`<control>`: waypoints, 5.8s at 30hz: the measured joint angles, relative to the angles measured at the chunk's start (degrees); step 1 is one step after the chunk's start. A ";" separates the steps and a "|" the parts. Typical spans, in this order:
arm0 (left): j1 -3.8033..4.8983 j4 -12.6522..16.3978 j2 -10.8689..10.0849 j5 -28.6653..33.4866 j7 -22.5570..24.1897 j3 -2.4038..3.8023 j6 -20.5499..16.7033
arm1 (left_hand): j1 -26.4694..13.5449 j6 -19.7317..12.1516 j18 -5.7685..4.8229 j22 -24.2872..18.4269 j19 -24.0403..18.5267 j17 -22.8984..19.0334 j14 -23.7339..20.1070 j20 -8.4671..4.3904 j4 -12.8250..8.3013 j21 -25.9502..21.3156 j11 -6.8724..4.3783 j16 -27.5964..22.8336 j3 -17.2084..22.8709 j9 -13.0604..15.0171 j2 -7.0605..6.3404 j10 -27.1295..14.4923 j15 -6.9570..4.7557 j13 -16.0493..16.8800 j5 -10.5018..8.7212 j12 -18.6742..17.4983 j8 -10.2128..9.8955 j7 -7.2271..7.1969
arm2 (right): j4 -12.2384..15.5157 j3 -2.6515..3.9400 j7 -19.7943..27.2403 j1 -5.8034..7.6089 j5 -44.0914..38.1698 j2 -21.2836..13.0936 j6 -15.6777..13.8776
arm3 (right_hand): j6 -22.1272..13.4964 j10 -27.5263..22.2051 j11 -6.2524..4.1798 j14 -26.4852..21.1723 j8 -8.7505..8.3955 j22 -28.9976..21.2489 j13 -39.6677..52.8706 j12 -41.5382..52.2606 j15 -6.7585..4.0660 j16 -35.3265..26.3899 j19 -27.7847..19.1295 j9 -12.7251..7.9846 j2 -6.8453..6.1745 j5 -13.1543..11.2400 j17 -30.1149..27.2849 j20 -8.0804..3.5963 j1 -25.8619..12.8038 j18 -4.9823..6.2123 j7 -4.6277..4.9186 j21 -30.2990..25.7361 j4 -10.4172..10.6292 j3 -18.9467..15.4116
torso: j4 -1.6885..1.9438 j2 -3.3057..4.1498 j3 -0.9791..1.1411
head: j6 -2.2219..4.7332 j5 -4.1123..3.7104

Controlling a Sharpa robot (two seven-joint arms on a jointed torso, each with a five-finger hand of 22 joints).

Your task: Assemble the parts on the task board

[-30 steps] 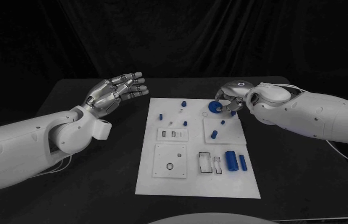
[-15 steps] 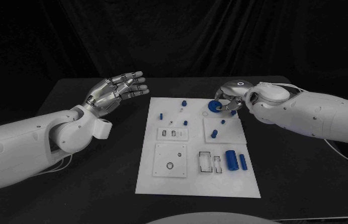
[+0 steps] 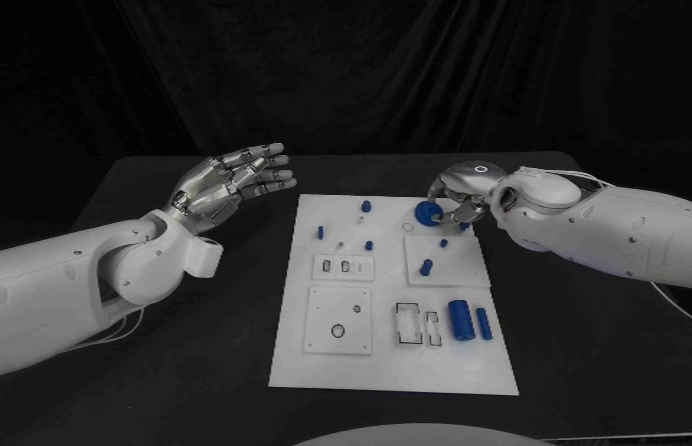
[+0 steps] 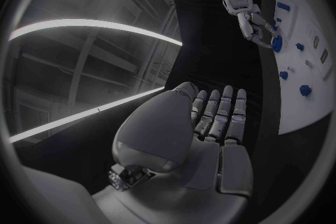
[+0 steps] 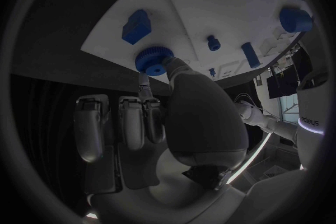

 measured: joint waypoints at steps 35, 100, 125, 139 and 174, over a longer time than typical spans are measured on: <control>0.00 -0.34 0.42 0.00 -0.27 0.00 0.03 | 0.00 0.00 0.00 0.01 0.00 0.00 0.00 0.00 -0.16 0.00 0.00 0.00 0.15 0.00 0.00 0.00 0.00 0.00 0.00 0.00 0.00 0.00 | 2.58 -0.03 1.14 1.71 -0.08 9.02 -2.24 | 0.31 0.00 0.00 0.00 -0.07 -0.02 0.04 0.00 0.00 0.00 0.00 0.10 0.19 -0.08 0.00 0.00 -0.25 0.00 -0.32 0.00 0.28 -0.07 | 0.18 -0.03 -0.02 | -0.13 1.72; 0.00 -1.10 1.12 -0.01 -0.29 0.00 0.03 | 0.00 0.00 0.00 -0.03 -0.21 0.00 0.00 0.20 -0.16 0.00 0.01 0.00 0.47 0.00 0.00 0.01 0.00 0.00 0.00 0.00 0.00 0.00 | -2.55 0.40 4.06 1.44 0.40 13.65 5.46 | -6.45 0.03 0.38 -0.01 -7.44 -0.01 0.01 0.00 0.41 0.00 -0.01 -6.24 0.93 -1.21 -0.01 0.41 -0.96 0.00 -0.11 0.00 -0.75 1.13 | -0.01 -0.03 -0.01 | -2.48 2.47; -0.01 -1.09 0.84 -0.01 -0.53 0.00 0.01 | 0.00 0.00 0.00 -0.03 -0.20 0.00 0.00 0.20 -0.33 0.00 0.21 0.00 0.64 0.00 0.00 -0.20 0.00 0.00 0.00 0.00 0.00 0.00 | -2.58 0.02 3.80 0.77 0.23 12.51 6.03 | -6.86 0.01 -0.01 0.21 -7.39 0.00 0.00 0.00 0.20 0.00 0.00 -8.18 1.13 -6.51 -0.01 -0.01 -1.80 0.00 -0.08 0.00 -1.49 0.71 | -0.11 0.03 -0.01 | -2.57 2.43; -0.01 -1.16 0.90 -0.01 -0.63 0.00 0.03 | 0.00 0.00 0.00 -0.08 -0.20 0.00 -0.42 0.20 -0.33 0.00 0.01 0.00 0.63 0.00 0.00 -0.40 0.00 0.00 0.00 0.00 0.00 0.00 | -2.37 -0.01 3.56 0.71 0.06 12.61 5.95 | -7.28 0.01 -0.01 0.21 -7.39 0.02 0.00 0.00 0.20 0.00 0.00 -8.71 1.13 -7.23 -0.01 -0.01 -1.80 0.00 -0.50 0.00 -1.81 0.72 | -0.01 0.02 -0.01 | -2.79 2.18; -0.03 -1.34 0.77 -0.01 -1.42 -0.01 0.03 | 0.00 0.00 0.00 -0.07 -0.41 0.00 -0.41 -0.01 -0.40 -0.22 0.01 0.00 1.03 0.00 0.00 -0.39 0.00 0.00 0.00 0.00 0.00 0.00 | 0.79 -0.02 4.07 0.69 0.02 10.67 -3.06 | -4.30 0.00 0.83 -0.01 -6.05 0.00 0.04 0.00 0.83 0.00 -0.01 -9.58 2.23 -11.49 -0.01 0.42 -0.65 0.01 1.23 0.00 -3.11 0.56 | -0.08 -0.01 -0.01 | -3.21 2.61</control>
